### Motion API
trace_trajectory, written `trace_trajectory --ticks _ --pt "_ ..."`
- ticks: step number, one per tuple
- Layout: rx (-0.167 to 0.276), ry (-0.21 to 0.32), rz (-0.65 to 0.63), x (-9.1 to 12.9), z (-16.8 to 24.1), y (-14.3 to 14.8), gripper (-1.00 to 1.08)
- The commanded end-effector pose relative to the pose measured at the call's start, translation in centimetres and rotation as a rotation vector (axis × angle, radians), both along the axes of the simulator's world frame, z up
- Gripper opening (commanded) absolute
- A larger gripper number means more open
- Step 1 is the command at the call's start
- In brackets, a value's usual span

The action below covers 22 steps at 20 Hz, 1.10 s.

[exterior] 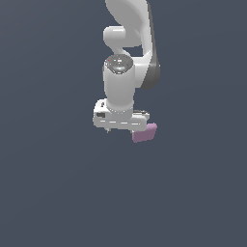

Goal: Pick up the object and move it to a goal position.

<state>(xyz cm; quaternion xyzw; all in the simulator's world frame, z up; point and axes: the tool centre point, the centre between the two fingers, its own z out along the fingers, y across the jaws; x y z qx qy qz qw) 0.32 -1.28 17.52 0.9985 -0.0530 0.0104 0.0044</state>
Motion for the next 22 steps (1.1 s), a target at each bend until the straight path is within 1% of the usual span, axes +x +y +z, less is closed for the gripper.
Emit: trace_trajectory --ticks 1,22 --pt "0.001 0.000 -0.035 -0.2 -0.1 0.4 1.00" --pt "0.012 0.004 -0.484 -2.3 -1.2 5.1 1.00"
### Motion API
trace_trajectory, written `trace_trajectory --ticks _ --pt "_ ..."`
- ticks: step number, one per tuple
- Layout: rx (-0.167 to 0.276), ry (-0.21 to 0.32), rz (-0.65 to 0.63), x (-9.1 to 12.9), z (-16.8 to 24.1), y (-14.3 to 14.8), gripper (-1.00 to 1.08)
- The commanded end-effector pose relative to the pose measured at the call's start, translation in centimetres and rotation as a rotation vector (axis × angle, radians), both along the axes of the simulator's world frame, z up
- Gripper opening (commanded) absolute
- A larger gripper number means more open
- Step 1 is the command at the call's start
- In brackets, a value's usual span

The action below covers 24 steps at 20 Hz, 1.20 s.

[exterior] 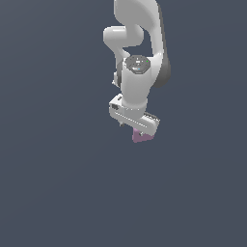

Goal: Pick up the object and move it to a goal position.

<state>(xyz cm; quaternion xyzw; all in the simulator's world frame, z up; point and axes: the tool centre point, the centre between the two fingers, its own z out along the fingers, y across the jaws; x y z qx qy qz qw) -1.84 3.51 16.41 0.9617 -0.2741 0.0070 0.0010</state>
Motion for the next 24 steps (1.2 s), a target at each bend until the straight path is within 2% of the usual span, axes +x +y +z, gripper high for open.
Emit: trace_trajectory --ticks 1,24 --pt "0.001 0.001 -0.057 -0.3 -0.1 0.6 1.00" --pt "0.009 0.007 -0.569 -3.3 -1.3 5.4 1.00"
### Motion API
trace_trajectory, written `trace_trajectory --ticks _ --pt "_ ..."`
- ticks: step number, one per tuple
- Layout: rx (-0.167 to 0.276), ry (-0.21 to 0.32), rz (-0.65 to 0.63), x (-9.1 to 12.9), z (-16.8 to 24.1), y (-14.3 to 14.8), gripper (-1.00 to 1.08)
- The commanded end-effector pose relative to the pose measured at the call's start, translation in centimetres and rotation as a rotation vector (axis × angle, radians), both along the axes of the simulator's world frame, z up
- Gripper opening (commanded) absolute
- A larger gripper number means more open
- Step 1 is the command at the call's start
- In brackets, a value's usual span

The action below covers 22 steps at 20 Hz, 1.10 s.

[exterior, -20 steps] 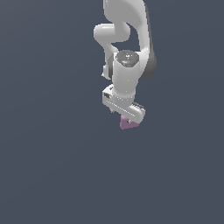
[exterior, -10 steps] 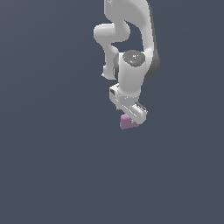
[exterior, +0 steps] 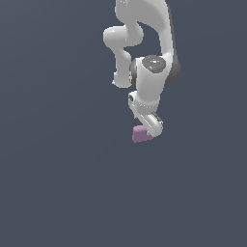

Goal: Pick up the object and move it to a goal position.

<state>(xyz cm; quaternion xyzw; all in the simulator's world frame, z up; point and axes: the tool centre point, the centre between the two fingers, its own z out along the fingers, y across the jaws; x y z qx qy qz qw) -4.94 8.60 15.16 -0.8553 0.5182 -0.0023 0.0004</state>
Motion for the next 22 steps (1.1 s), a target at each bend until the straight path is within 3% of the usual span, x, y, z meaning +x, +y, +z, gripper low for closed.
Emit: trace_trajectory --ticks 1,12,22 --pt "0.001 0.001 -0.057 -0.4 -0.1 0.5 1.00" --pt "0.002 0.003 -0.225 -1.5 -0.5 1.9 1.00" --pt "0.002 0.004 -0.257 -1.7 -0.6 2.2 1.00"
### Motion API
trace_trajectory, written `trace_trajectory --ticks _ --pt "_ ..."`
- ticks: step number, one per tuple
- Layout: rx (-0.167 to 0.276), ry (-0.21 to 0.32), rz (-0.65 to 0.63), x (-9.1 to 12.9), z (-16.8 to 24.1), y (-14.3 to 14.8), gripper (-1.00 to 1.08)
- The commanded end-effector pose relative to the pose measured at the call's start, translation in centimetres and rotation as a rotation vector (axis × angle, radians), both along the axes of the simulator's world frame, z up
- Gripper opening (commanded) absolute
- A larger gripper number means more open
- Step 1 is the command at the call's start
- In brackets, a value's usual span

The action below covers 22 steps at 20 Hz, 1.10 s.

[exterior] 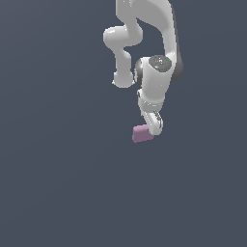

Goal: Pick up the object and move it to a goal position.

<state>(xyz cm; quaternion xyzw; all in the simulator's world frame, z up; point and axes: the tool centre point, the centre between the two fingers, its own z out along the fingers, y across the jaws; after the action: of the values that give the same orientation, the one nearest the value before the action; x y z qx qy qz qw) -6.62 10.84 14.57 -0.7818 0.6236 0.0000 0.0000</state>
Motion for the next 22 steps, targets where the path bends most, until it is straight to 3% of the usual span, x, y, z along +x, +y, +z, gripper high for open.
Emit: trace_trajectory --ticks 1,17,18,22 --pt "0.000 0.000 0.000 0.0 -0.1 0.0 1.00" --pt "0.000 0.000 -0.004 -0.1 -5.0 0.0 1.00" --pt "0.000 0.000 -0.004 -0.1 -5.0 0.0 -1.00" --pt "0.000 0.000 -0.004 -0.1 -5.0 0.0 -1.00"
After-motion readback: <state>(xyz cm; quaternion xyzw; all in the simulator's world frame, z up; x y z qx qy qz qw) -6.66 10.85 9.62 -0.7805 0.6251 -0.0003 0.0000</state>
